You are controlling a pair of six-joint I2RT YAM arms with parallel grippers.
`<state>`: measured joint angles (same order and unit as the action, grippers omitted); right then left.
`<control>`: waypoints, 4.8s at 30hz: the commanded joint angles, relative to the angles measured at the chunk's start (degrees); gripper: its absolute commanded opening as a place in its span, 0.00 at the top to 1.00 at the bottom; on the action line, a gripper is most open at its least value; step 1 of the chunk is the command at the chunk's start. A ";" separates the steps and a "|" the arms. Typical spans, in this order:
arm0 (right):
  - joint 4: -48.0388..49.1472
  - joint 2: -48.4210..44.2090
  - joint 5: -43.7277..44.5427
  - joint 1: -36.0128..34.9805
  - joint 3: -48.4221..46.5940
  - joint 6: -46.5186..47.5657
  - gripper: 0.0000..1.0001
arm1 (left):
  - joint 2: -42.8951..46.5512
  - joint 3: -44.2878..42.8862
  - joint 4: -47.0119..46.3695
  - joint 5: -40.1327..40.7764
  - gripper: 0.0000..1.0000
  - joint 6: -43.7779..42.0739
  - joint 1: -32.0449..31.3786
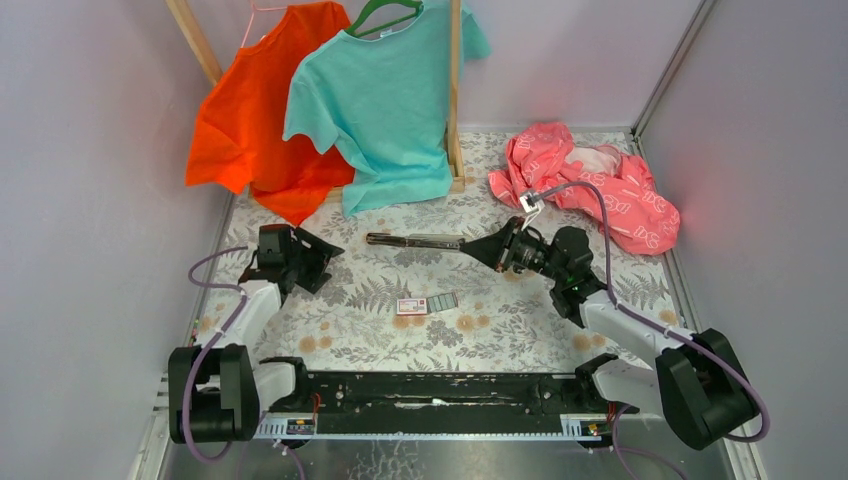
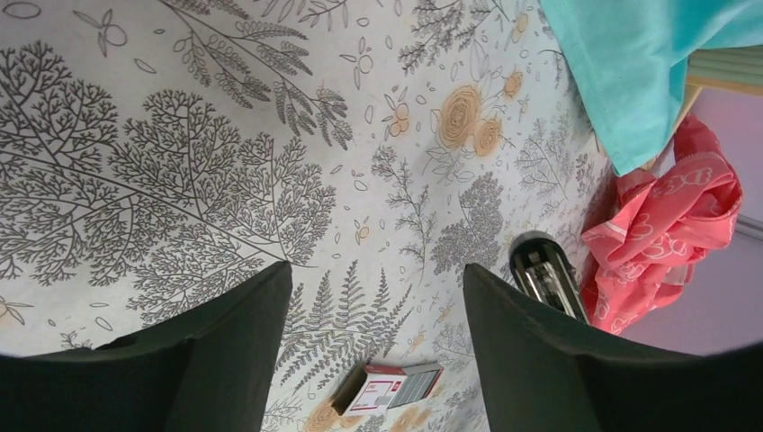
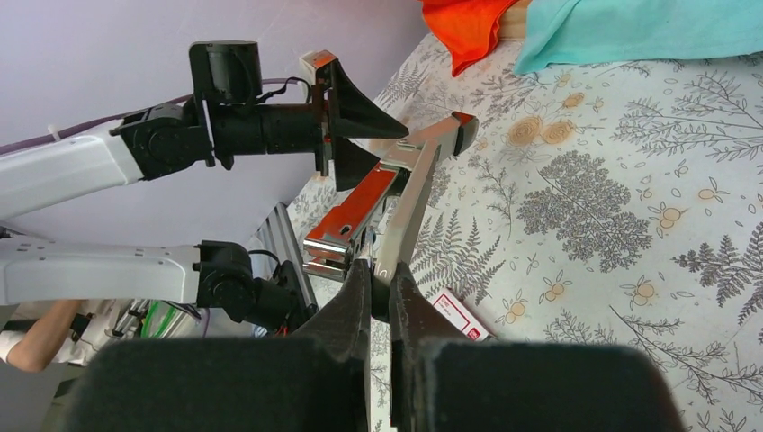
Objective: Load the staples into the stapler
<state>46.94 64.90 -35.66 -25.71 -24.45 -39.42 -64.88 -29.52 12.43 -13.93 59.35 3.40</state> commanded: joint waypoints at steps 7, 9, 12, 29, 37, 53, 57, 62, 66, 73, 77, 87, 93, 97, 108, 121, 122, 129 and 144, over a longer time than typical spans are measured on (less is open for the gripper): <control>14.18 9.74 0.92 -0.04 -3.60 -6.19 1.00 | 8.18 -0.65 -0.25 -2.57 0.04 1.83 -1.77; 18.69 13.29 1.50 -0.07 -3.17 -8.32 1.00 | 8.98 -0.84 0.19 -2.66 0.02 3.72 -4.60; 27.14 19.15 1.21 -0.56 -3.29 -13.15 1.00 | 8.80 -1.93 0.06 -1.04 0.00 6.56 -10.27; 44.12 34.41 8.34 -7.75 -4.23 -16.76 1.00 | -4.01 -7.06 -6.06 2.10 0.01 16.44 -21.05; 45.33 34.93 9.30 -9.12 -3.71 -14.58 1.00 | -5.62 -8.43 -5.61 2.61 0.19 19.75 -21.31; 45.09 34.10 10.35 -10.53 -2.43 -9.99 1.00 | -9.21 -11.92 -1.28 0.74 0.46 21.65 -21.33; 44.98 34.29 10.47 -11.14 -2.62 -9.00 1.00 | -9.94 -12.03 -1.37 -0.12 0.45 21.83 -21.33; 45.97 34.70 10.30 -11.79 -2.87 -8.60 1.00 | -10.87 -11.84 -1.50 -0.54 0.51 21.94 -21.34; 45.78 34.54 9.94 -12.08 -2.66 -7.64 1.00 | -10.65 -11.40 -1.99 -0.09 0.70 22.29 -21.32; 45.88 34.99 8.73 -12.34 -1.19 -5.49 0.86 | -10.18 -11.53 -2.22 -0.40 1.00 21.96 -19.10; 46.05 35.83 8.13 -12.41 -0.65 -5.06 0.68 | -9.96 -11.29 -2.21 -0.39 1.00 21.52 -16.74; 44.54 36.92 7.62 -12.50 0.18 -4.52 0.49 | -11.52 -13.22 2.56 3.31 1.00 14.43 -11.42; 34.54 32.17 9.05 -12.50 0.03 -0.32 0.43 | -15.05 -15.13 8.17 6.63 1.00 5.34 -11.35; 22.21 25.82 11.01 -12.51 -0.82 5.18 0.35 | -16.93 -16.69 12.10 10.37 1.00 -2.98 -11.59; -19.34 12.44 22.51 -12.43 -9.14 18.02 0.19 | -23.35 -21.33 18.75 19.93 1.00 -15.88 -18.50; -53.62 8.50 43.69 -6.36 -21.55 23.67 0.04 | -28.87 -24.51 18.68 22.64 0.95 -19.00 -26.90; -54.60 8.83 43.90 -5.07 -21.98 23.59 0.04 | -29.44 -25.06 18.69 22.69 0.93 -19.23 -27.41; -58.41 13.14 47.19 -1.12 -25.25 24.30 0.03 | -32.58 -28.32 17.70 23.85 0.86 -19.90 -28.71; -59.96 22.06 47.00 0.58 -27.50 24.92 0.17 | -35.47 -31.49 16.17 22.88 0.67 -18.11 -28.72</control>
<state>-11.79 86.43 9.63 -25.32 -49.12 -15.44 -99.79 -62.78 29.95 9.34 40.40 -25.04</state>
